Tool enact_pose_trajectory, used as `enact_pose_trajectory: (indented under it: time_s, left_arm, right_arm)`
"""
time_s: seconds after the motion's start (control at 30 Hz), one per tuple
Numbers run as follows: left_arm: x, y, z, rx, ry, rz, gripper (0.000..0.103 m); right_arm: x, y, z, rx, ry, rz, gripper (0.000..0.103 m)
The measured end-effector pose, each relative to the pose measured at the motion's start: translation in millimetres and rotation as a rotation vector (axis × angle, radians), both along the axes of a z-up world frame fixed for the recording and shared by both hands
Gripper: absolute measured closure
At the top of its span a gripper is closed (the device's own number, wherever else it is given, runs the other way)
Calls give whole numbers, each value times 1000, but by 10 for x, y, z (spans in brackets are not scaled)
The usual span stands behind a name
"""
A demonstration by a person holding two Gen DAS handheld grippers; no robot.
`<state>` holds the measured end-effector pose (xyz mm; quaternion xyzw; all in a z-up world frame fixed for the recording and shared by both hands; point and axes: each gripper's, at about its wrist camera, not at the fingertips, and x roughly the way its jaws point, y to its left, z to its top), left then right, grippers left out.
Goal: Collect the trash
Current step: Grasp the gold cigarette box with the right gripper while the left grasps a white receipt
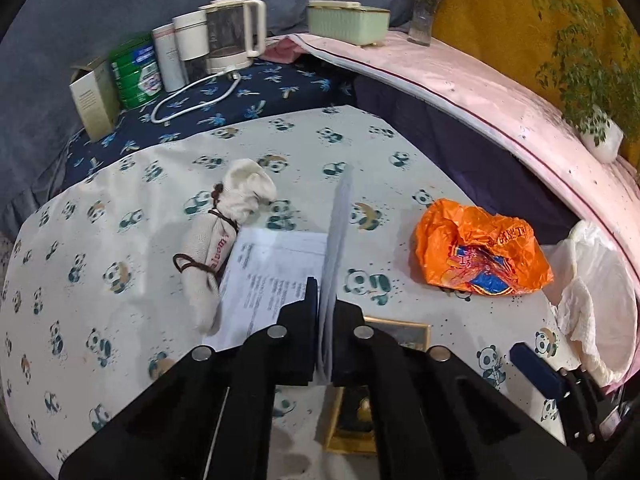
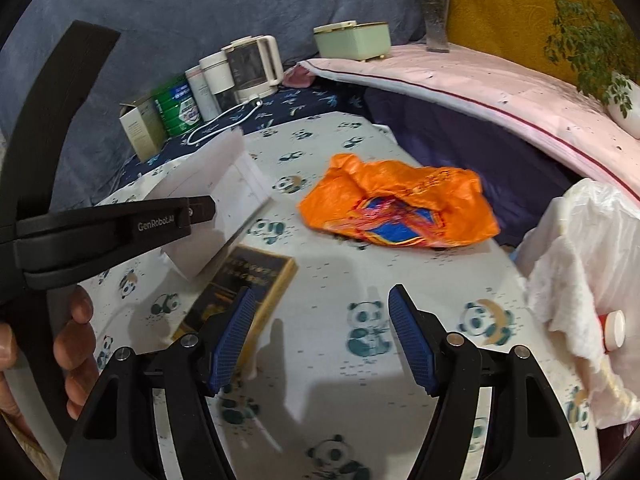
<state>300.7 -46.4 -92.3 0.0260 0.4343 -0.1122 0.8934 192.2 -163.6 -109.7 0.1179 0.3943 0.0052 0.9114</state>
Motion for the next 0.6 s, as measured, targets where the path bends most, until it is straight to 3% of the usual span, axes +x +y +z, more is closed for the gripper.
enact_pose_trajectory:
  time_s: [0.2, 0.27, 0.43, 0.6]
  left_arm:
    - [-151, 339, 101, -67, 22, 52, 100]
    - [-183, 448, 100, -80, 38, 69, 100]
    - [-236, 692, 103, -84, 40, 112, 100]
    - [-246, 856, 89, -92, 47, 142, 100]
  right_arm:
    - [103, 341, -33, -3, 18, 30, 35]
    - [138, 434, -44, -12, 26, 31, 29]
    - [270, 617, -103, -37, 68, 24, 25]
    - [354, 672, -179, -60, 123, -12, 26]
